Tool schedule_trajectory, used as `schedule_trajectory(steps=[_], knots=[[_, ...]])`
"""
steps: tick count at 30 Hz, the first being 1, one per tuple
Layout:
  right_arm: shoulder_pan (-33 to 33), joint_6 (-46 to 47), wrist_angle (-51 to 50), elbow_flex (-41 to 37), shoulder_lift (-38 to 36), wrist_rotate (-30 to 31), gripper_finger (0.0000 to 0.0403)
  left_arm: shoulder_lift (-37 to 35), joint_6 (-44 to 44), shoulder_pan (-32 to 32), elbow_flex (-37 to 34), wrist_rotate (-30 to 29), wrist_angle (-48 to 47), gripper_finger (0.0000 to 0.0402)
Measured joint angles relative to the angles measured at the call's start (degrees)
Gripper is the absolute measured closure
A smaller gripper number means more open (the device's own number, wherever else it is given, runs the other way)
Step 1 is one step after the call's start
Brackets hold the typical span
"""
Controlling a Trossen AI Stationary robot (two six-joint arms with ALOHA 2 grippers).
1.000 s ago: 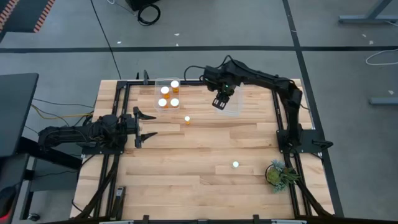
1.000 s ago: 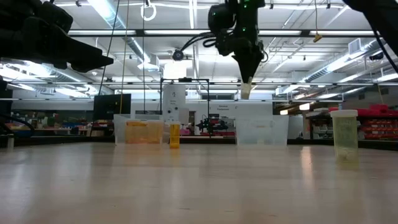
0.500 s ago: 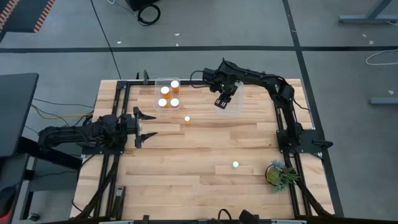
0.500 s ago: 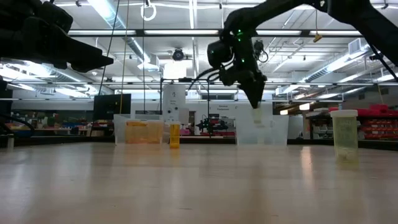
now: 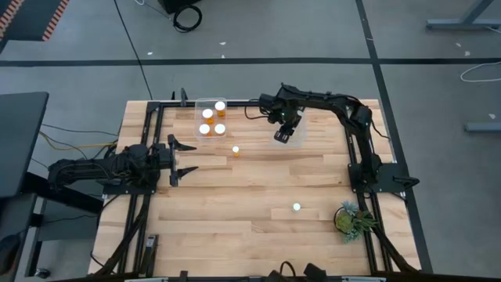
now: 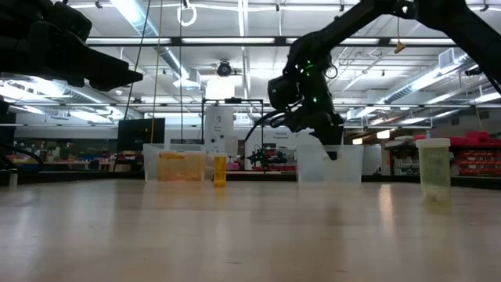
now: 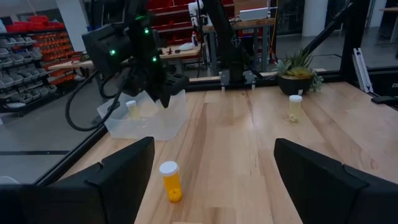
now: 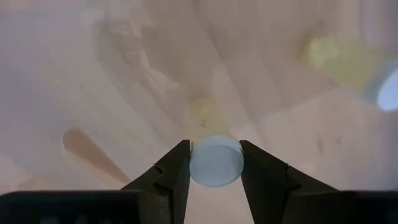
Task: Pick and place medicine bottles into bin by pill shape (circle, oval)
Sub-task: Put the small yellow pill bottle into the right transparent bin
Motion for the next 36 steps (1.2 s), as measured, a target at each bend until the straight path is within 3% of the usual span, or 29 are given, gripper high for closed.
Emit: schedule_trajectory(steps=[36], knots=[[-0.4, 1.9, 1.2, -0.5, -0.1, -1.8, 0.0244, 0.0, 0.0, 0.0, 0.0, 0.0, 0.0, 0.0060]])
